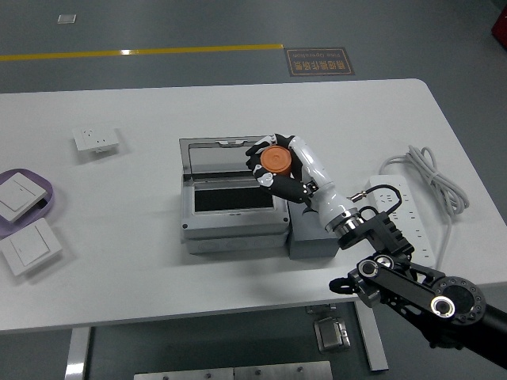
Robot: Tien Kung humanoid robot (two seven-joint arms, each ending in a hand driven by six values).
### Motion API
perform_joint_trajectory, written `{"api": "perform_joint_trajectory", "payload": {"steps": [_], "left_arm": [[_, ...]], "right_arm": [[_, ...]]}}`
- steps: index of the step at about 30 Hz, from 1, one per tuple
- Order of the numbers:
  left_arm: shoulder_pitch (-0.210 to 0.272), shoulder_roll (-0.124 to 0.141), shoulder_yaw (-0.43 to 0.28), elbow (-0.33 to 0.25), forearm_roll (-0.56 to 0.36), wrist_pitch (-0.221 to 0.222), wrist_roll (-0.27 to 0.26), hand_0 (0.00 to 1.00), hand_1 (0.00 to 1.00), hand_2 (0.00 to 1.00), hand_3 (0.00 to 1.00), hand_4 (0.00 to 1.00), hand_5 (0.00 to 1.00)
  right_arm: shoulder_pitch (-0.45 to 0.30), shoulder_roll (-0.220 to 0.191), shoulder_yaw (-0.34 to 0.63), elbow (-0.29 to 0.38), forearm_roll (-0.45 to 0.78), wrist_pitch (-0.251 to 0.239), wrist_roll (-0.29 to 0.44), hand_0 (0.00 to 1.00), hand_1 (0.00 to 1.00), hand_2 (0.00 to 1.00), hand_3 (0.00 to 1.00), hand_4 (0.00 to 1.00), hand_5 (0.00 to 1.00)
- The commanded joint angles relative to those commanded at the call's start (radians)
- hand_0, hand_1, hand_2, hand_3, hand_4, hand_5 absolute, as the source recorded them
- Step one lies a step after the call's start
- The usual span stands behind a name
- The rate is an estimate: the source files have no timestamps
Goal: Pick up the cylinder from the cube,place it in the box,flap close box
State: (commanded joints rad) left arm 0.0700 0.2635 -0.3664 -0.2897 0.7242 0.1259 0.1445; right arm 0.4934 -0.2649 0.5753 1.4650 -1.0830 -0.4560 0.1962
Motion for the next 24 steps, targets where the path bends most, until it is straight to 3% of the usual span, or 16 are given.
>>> {"api": "perform_joint_trajectory", "payload": {"steps": [4,5,15,17,22,23,24], "left_arm": [[-0.001,0.001,0.003,0.000,-0.001,0.000,0.000,0.609,0.627,0.646,0.675,0.716,0.273],[-0.001,0.001,0.004,0.001,-0.002,0.000,0.000,0.609,0.627,0.646,0.675,0.716,0.273],[-0.003,0.002,0.013,0.001,-0.006,0.000,0.000,0.609,0.627,0.646,0.674,0.715,0.273],[-0.003,0.003,0.014,0.002,-0.005,0.000,0.000,0.609,0.627,0.646,0.674,0.715,0.272],[-0.003,0.003,0.014,0.003,-0.004,0.000,0.000,0.609,0.627,0.646,0.674,0.715,0.272],[-0.003,0.003,0.014,0.003,-0.004,0.000,0.000,0.608,0.627,0.646,0.674,0.715,0.271],[-0.004,0.003,0.014,0.003,-0.004,0.000,0.000,0.608,0.627,0.646,0.674,0.715,0.271]], "right_arm": [[0.039,0.020,-0.031,-0.010,-0.066,0.001,-0.063,0.330,0.345,0.361,0.267,0.002,0.002],[0.050,0.027,-0.040,-0.015,-0.087,0.004,-0.083,0.161,0.266,0.356,0.273,0.002,0.002],[0.118,0.074,-0.102,-0.067,-0.398,0.089,-0.309,0.142,0.262,0.367,0.282,0.002,0.002],[0.125,0.079,-0.115,-0.079,-0.469,0.103,-0.336,0.178,0.307,0.393,0.320,0.002,0.002],[0.140,0.088,-0.142,-0.093,-0.626,0.139,-0.367,0.178,0.307,0.393,0.320,0.002,0.002],[0.143,0.089,-0.147,-0.094,-0.655,0.147,-0.372,0.249,0.367,0.432,0.411,0.162,0.002],[0.146,0.091,-0.151,-0.095,-0.686,0.154,-0.376,0.249,0.367,0.432,0.411,0.162,0.002]]}}
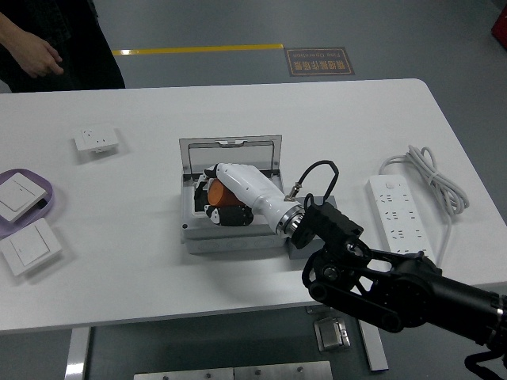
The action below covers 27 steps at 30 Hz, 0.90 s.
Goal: Pick up the cylinder from the cube,place it in the box,flap close box
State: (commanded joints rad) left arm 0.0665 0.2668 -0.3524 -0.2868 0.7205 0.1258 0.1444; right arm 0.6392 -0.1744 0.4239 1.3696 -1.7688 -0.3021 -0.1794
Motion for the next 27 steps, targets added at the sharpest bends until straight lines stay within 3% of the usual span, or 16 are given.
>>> {"api": "perform_joint_trajectory", "payload": {"steps": [4,5,10,11,16,17,22,23,27], "left_arm": [[-0.001,-0.001,0.001,0.000,0.000,0.000,0.000,0.608,0.627,0.646,0.674,0.715,0.271],[-0.001,-0.001,0.001,0.000,0.000,0.000,0.000,0.609,0.627,0.644,0.673,0.714,0.271],[-0.001,-0.002,0.001,0.001,0.001,0.000,-0.001,0.609,0.627,0.644,0.673,0.714,0.271],[-0.001,-0.002,0.001,0.001,0.001,0.000,-0.001,0.609,0.627,0.645,0.674,0.716,0.273],[-0.003,-0.001,-0.002,0.001,0.004,0.000,-0.001,0.609,0.627,0.645,0.674,0.716,0.273],[-0.003,-0.001,-0.002,0.001,0.004,0.000,-0.001,0.609,0.627,0.645,0.673,0.715,0.272],[-0.004,-0.002,-0.001,0.000,0.004,0.000,-0.001,0.609,0.627,0.645,0.673,0.715,0.272],[-0.004,-0.002,-0.001,0.000,0.004,0.000,-0.001,0.609,0.627,0.644,0.673,0.715,0.272],[-0.004,-0.003,-0.001,-0.002,0.004,0.000,0.000,0.609,0.627,0.644,0.673,0.715,0.272]], "right_arm": [[0.010,0.004,-0.009,-0.002,-0.101,0.029,-0.015,0.249,0.367,0.432,0.411,0.162,0.002],[0.012,0.005,-0.009,-0.003,-0.124,0.036,-0.019,0.570,0.506,0.512,0.521,0.369,0.002],[0.018,0.008,-0.006,-0.011,-0.193,0.054,-0.031,0.570,0.506,0.512,0.521,0.369,0.002],[0.019,0.009,-0.005,-0.013,-0.197,0.056,-0.033,0.667,0.627,0.607,0.635,0.480,0.119],[0.022,0.010,0.003,-0.036,-0.200,0.061,-0.037,0.667,0.627,0.607,0.635,0.480,0.119],[0.022,0.010,0.004,-0.043,-0.199,0.062,-0.036,0.786,0.672,0.646,0.647,0.640,0.277],[0.022,0.010,0.007,-0.077,-0.193,0.060,-0.029,0.786,0.672,0.646,0.647,0.640,0.277],[0.022,0.009,0.007,-0.081,-0.191,0.059,-0.027,0.785,0.672,0.655,0.649,0.708,0.310],[0.019,0.008,0.007,-0.098,-0.178,0.052,-0.014,0.785,0.672,0.655,0.649,0.708,0.310]]}}
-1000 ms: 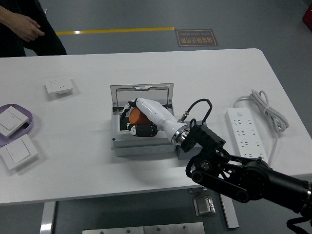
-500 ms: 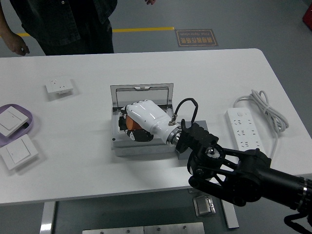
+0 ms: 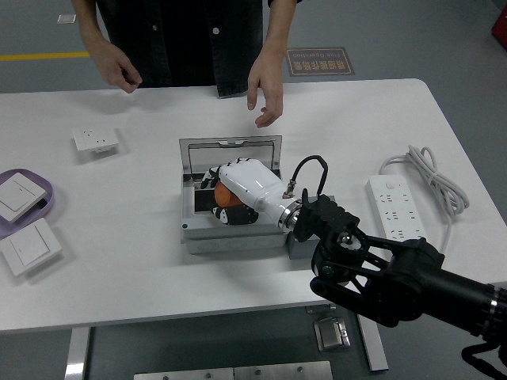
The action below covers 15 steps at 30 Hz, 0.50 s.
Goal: Pick up the cylinder from the cube,place it in the box,flap close box
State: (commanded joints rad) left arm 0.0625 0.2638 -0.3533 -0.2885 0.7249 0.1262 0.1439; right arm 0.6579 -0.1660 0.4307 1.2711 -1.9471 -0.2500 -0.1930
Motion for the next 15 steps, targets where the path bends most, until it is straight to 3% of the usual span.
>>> {"api": "perform_joint_trajectory", "payload": {"steps": [1,2,7,8,13,14,15], "left_arm": [[0.000,0.000,-0.001,0.000,0.001,0.000,0.000,0.609,0.627,0.644,0.673,0.715,0.272],[0.000,0.000,-0.001,-0.001,0.001,0.000,0.000,0.609,0.627,0.644,0.674,0.715,0.272],[0.000,0.000,-0.003,-0.003,0.003,0.001,0.000,0.609,0.627,0.644,0.674,0.715,0.272],[0.000,0.000,-0.004,-0.003,0.003,0.001,0.000,0.609,0.627,0.645,0.674,0.715,0.272],[0.001,-0.002,-0.007,-0.005,0.006,0.001,0.000,0.609,0.627,0.645,0.674,0.715,0.272],[0.001,-0.002,-0.007,-0.005,0.006,0.001,0.000,0.608,0.627,0.644,0.674,0.714,0.272],[0.001,-0.002,-0.007,-0.004,0.006,0.001,0.000,0.608,0.627,0.644,0.674,0.714,0.272]], "right_arm": [[-0.001,0.000,0.000,-0.002,0.005,-0.002,0.005,0.785,0.672,0.655,0.649,0.708,0.310],[-0.002,0.000,0.000,-0.004,0.009,-0.004,0.009,0.783,0.671,0.654,0.653,0.800,0.355],[-0.013,-0.011,0.010,0.013,0.086,-0.025,0.041,0.783,0.671,0.654,0.653,0.800,0.355],[-0.019,-0.017,0.016,0.024,0.113,-0.030,0.049,0.784,0.671,0.652,0.676,0.872,0.402],[-0.051,-0.067,0.054,0.109,0.282,-0.048,0.090,0.784,0.671,0.652,0.676,0.872,0.402],[-0.056,-0.076,0.062,0.128,0.318,-0.052,0.097,0.778,0.663,0.648,0.688,0.957,0.469],[-0.059,-0.085,0.071,0.146,0.347,-0.055,0.103,0.778,0.663,0.648,0.688,0.957,0.469]]}}
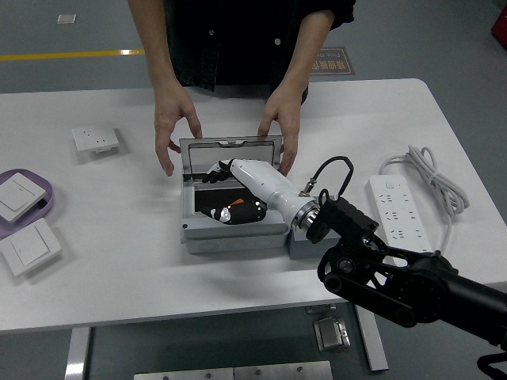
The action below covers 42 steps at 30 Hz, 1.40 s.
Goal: Pick up the cylinder from the cube,place it in the box,flap close box
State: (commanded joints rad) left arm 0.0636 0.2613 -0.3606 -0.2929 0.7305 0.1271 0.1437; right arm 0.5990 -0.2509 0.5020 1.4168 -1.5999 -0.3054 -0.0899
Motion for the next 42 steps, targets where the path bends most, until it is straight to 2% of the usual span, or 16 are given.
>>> {"api": "perform_joint_trajectory", "payload": {"steps": [4,5,10,11,14,20,25,30,34,42], "left_arm": [[0.000,0.000,0.001,0.001,-0.001,0.000,0.000,0.608,0.627,0.644,0.674,0.714,0.272],[0.000,0.000,0.001,0.001,-0.001,0.000,0.000,0.609,0.627,0.645,0.674,0.714,0.272],[-0.001,0.000,0.002,0.000,-0.002,0.000,-0.001,0.609,0.627,0.645,0.674,0.714,0.272],[-0.002,0.000,0.003,0.000,-0.002,0.000,-0.001,0.609,0.627,0.645,0.674,0.715,0.272],[-0.003,0.002,0.006,0.000,-0.004,0.000,-0.001,0.609,0.627,0.645,0.674,0.715,0.272],[-0.006,0.005,0.010,0.000,-0.005,0.001,0.000,0.608,0.627,0.646,0.674,0.714,0.272],[-0.007,0.006,0.015,0.000,-0.007,0.001,0.000,0.608,0.627,0.646,0.674,0.714,0.272],[-0.010,0.006,0.018,-0.002,-0.008,0.001,-0.001,0.608,0.627,0.646,0.674,0.714,0.272],[-0.010,0.005,0.017,-0.002,-0.008,0.001,-0.001,0.608,0.627,0.646,0.674,0.714,0.272],[-0.008,0.003,0.013,-0.001,-0.008,0.001,-0.001,0.607,0.627,0.646,0.674,0.714,0.272]], "right_arm": [[-0.001,-0.028,0.040,0.075,0.117,-0.013,0.019,0.778,0.663,0.648,0.688,0.957,0.469],[0.002,-0.031,0.046,0.085,0.139,-0.016,0.022,0.732,0.639,0.634,0.674,0.946,0.473],[0.047,-0.042,0.061,0.084,0.226,-0.022,0.029,0.732,0.639,0.634,0.674,0.946,0.473],[0.062,-0.043,0.059,0.074,0.236,-0.023,0.030,0.702,0.621,0.618,0.659,0.916,0.448],[0.105,-0.043,0.047,0.033,0.258,-0.022,0.033,0.702,0.621,0.618,0.659,0.916,0.448],[0.192,-0.029,-0.008,-0.089,0.301,-0.017,0.046,0.695,0.617,0.613,0.652,0.894,0.429],[0.235,-0.016,-0.053,-0.177,0.325,-0.020,0.058,0.689,0.617,0.611,0.649,0.886,0.424],[0.243,-0.009,-0.085,-0.222,0.334,-0.023,0.064,0.681,0.615,0.610,0.646,0.879,0.420],[0.229,-0.023,-0.097,-0.199,0.322,-0.025,0.059,0.681,0.615,0.610,0.646,0.879,0.420],[0.154,-0.094,-0.095,-0.061,0.264,-0.043,0.042,0.642,0.608,0.607,0.641,0.872,0.421]]}}
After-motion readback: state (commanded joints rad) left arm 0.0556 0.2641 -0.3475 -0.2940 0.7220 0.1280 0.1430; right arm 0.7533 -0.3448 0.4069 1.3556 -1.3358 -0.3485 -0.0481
